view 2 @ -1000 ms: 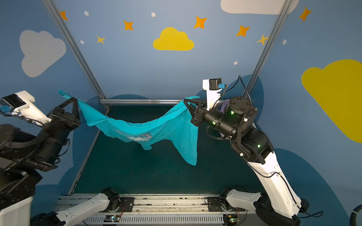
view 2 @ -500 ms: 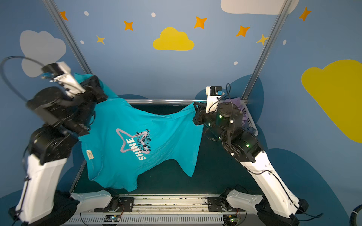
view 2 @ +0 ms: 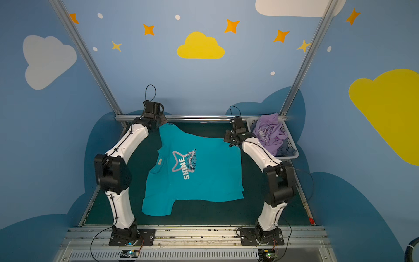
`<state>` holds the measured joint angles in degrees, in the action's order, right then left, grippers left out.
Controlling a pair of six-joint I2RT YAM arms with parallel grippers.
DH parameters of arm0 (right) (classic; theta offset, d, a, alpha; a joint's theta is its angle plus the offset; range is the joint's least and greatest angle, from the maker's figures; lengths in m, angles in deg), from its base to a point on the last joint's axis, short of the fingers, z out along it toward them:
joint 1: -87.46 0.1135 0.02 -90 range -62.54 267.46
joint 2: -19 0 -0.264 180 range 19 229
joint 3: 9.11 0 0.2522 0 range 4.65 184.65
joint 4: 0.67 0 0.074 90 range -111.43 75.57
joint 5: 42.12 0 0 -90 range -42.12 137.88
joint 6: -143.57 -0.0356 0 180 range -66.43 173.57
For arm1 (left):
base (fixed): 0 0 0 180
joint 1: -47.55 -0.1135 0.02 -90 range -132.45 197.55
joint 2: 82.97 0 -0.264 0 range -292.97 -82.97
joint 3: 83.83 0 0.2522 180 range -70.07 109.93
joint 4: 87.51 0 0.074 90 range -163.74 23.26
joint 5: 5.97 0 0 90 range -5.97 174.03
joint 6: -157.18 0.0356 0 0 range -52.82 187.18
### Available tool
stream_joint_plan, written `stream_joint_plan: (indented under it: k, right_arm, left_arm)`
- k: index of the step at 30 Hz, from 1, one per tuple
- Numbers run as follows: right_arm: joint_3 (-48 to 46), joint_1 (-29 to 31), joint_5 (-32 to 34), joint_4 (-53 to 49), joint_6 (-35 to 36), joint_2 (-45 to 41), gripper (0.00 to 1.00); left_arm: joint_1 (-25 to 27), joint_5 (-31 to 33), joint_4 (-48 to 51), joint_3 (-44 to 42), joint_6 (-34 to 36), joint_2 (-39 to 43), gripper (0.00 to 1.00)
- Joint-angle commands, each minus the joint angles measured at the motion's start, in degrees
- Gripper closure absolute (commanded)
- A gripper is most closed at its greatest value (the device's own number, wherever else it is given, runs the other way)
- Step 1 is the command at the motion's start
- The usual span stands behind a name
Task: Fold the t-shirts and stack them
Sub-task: 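Lay the teal t-shirt flat on the table with both grippers and release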
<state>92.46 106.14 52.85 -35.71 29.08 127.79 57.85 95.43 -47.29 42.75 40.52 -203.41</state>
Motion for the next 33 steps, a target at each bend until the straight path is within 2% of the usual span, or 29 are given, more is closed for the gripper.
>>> stream_joint_plan:
  k: [1, 4, 8, 15, 16, 17, 18, 19, 21, 24, 27, 29, 31, 33]
  right_arm:
    - [9.2, -2.7, -6.3, -0.1, -2.0, 7.1, 1.00]
    - [17.6, -5.4, -15.0, -1.9, -1.7, 14.8, 1.00]
    - [22.2, -7.7, -19.8, -2.1, -4.6, 19.8, 1.00]
    - [21.4, -8.8, -18.4, 1.8, -2.7, 20.6, 1.00]
    - [22.2, -9.2, -17.8, 2.3, -3.2, 21.0, 0.99]
    - [23.0, -9.5, -17.2, 2.5, -4.2, 21.4, 0.90]
    - [24.0, -9.8, -16.8, 3.1, -4.9, 21.8, 0.81]
    - [25.5, -10.1, -16.6, 3.2, -5.3, 22.3, 0.76]
    - [29.5, -10.7, -16.3, 1.7, -5.4, 23.5, 0.72]
    - [35.0, -10.5, -16.6, -1.8, -3.4, 24.0, 0.71]
    - [33.8, -8.9, -16.3, -3.1, -0.7, 20.5, 0.70]
    - [29.2, -7.0, -14.5, -2.4, 1.4, 16.5, 0.67]
    - [22.7, -4.7, -13.2, -1.2, 2.8, 11.4, 0.66]
    - [16.0, -2.0, -12.9, 0.3, 3.6, 6.5, 0.65]
  left_arm:
    - [0.2, -4.9, 4.5, 12.0, -2.6, -8.2, 0.96]
    - [0.0, -6.5, 11.5, 25.9, -1.6, -17.1, 0.96]
    - [0.0, -7.3, 16.1, 37.8, -1.6, -23.7, 0.96]
    - [-0.1, -5.7, 10.3, 34.4, -1.5, -23.4, 0.96]
    - [-0.3, -5.8, 10.1, 35.4, -1.5, -23.9, 0.96]
    - [-0.6, -6.1, 10.3, 36.7, -2.0, -24.6, 0.95]
    - [-0.9, -6.6, 10.4, 38.8, -2.5, -25.5, 0.91]
    - [-1.4, -7.3, 10.6, 41.5, -2.9, -26.5, 0.81]
    - [-2.5, -8.1, 11.0, 46.8, -4.2, -28.2, 0.68]
    - [-4.1, -9.3, 11.5, 50.6, -5.7, -27.4, 0.55]
    - [-4.9, -10.0, 13.5, 46.3, -6.0, -22.7, 0.54]
    - [-4.8, -12.1, 15.0, 39.3, -5.6, -18.2, 0.59]
    - [-4.5, -14.6, 16.4, 29.1, -4.9, -12.7, 0.67]
    - [-3.7, -14.4, 14.7, 15.8, -4.7, -6.4, 0.72]
